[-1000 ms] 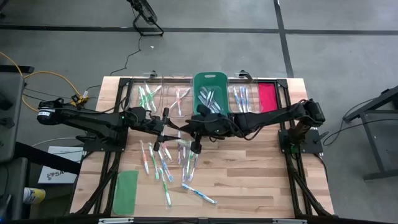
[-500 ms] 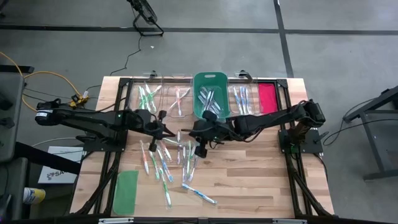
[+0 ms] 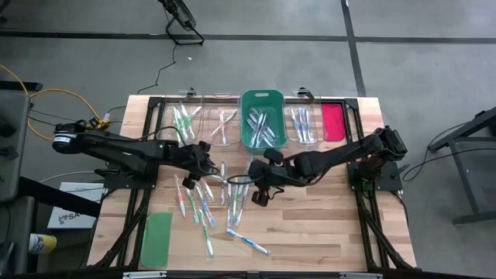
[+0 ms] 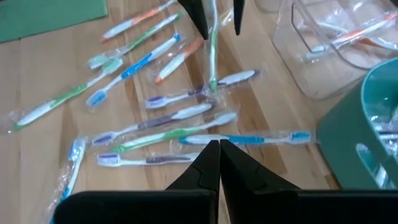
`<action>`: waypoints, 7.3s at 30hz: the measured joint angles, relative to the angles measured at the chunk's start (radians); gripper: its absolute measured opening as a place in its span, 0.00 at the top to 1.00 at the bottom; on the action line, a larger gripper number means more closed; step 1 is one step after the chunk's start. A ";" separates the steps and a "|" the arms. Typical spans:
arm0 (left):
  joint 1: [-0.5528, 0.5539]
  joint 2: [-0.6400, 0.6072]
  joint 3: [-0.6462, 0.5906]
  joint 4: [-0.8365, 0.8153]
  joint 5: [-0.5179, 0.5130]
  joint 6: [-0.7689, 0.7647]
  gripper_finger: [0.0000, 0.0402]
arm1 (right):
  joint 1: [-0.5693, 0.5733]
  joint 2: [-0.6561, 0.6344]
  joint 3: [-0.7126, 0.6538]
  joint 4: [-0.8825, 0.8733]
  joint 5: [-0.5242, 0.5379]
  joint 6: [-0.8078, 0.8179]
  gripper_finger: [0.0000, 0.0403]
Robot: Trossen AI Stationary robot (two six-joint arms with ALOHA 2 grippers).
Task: Pick & Place Toothbrushes
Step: Put the green toothbrush into the left transparent bin, then put the blue toothbrush into the right transparent bin
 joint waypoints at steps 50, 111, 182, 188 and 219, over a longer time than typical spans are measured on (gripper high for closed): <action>-0.052 0.165 0.400 -0.569 -0.097 0.049 1.00 | 0.030 0.000 0.000 -0.016 0.020 0.009 0.99; 0.570 0.165 0.512 -0.773 -0.245 0.553 0.58 | 0.054 0.000 -0.007 -0.131 0.024 0.135 0.99; 0.098 -0.152 0.512 -0.740 -0.212 -0.002 0.58 | -0.116 0.382 -0.058 0.270 0.214 0.847 0.56; 0.098 -0.152 0.512 -0.739 -0.212 -0.002 0.58 | -0.129 0.408 -0.058 0.268 0.240 0.873 0.56; 0.098 -0.152 0.512 -0.738 -0.208 -0.009 0.58 | -0.102 0.390 -0.058 0.189 0.210 0.867 0.56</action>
